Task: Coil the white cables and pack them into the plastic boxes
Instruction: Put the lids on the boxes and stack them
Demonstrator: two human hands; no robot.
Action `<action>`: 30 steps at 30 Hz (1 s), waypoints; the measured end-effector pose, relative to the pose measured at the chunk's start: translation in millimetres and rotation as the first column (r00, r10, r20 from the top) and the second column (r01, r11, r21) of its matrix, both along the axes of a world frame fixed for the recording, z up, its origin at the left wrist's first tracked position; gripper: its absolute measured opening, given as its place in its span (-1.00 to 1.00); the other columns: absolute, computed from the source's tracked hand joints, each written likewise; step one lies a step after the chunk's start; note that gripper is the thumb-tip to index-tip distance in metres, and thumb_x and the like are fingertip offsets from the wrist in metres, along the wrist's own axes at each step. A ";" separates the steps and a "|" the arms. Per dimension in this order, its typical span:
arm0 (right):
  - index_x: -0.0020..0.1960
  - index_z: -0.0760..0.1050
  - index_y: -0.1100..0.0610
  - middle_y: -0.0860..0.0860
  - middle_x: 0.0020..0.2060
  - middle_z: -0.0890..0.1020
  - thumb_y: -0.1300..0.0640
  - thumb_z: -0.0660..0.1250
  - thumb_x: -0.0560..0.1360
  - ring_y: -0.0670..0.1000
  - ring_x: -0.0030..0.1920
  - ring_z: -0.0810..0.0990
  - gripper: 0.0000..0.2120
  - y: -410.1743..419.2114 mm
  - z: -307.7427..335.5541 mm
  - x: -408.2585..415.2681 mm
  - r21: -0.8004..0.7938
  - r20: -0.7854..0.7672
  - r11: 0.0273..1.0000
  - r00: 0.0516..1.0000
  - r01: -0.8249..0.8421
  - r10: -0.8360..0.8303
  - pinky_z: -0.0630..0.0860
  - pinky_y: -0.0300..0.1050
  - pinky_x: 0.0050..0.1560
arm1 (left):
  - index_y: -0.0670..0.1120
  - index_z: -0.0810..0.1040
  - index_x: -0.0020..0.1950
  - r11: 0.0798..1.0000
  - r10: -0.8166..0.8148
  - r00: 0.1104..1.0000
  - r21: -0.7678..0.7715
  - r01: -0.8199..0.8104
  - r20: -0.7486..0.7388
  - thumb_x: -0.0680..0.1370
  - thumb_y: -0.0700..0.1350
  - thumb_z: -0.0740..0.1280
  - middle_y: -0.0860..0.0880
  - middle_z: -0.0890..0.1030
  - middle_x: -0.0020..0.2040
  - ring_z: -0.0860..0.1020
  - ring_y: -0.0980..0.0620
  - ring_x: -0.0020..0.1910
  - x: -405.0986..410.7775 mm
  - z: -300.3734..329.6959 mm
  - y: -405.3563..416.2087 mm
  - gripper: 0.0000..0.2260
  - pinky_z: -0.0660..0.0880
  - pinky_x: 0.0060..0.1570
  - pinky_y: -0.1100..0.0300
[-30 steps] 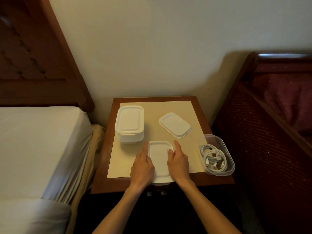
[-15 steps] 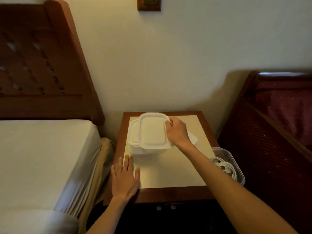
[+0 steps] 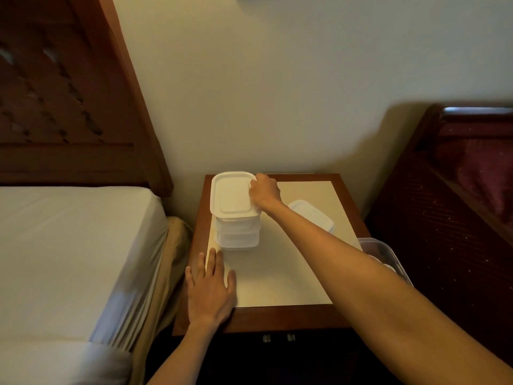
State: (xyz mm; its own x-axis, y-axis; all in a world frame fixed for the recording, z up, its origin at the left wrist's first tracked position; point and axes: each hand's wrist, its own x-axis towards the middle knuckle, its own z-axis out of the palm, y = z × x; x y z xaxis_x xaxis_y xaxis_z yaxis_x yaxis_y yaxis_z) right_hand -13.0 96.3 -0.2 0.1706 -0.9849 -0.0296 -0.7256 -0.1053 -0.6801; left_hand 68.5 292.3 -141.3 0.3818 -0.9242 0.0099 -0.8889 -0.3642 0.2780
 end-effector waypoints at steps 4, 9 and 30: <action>0.21 0.46 0.23 0.18 0.13 0.58 0.14 0.11 0.65 0.19 0.08 0.57 -0.75 -0.6 -11.5 -0.3 0.010 0.060 0.999 0.998 0.030 -0.031 0.51 0.05 0.07 | 0.05 -0.07 0.61 1.000 0.004 1.000 0.006 -0.004 0.003 0.58 0.22 -0.18 0.06 -0.07 0.61 -0.19 0.02 0.58 0.0 -0.4 -0.2 -0.40 -0.23 0.50 -0.14; 0.22 0.48 0.17 0.12 0.15 0.60 -0.06 0.10 0.64 0.13 0.07 0.57 -0.64 6.7 -6.3 -6.8 -0.008 0.145 0.998 0.987 0.068 -0.066 0.54 0.05 0.09 | 0.07 -0.08 0.61 1.000 0.002 1.000 -0.001 -0.002 -0.015 0.62 0.21 -0.13 0.08 -0.10 0.61 -0.22 0.04 0.58 0.4 -1.3 -0.2 -0.43 -0.26 0.50 -0.13; 0.49 0.11 0.05 0.23 0.44 0.17 -0.16 0.44 0.32 0.33 0.40 0.19 -0.13 84.8 -57.7 -211.6 0.183 -0.554 0.858 0.771 0.481 -0.314 0.23 0.45 0.30 | 0.02 -0.01 0.61 1.000 -0.006 1.000 -0.011 0.006 -0.012 0.57 0.23 -0.19 0.03 -0.04 0.62 -0.16 -0.01 0.59 -2.7 -0.9 1.6 -0.38 -0.20 0.52 -0.18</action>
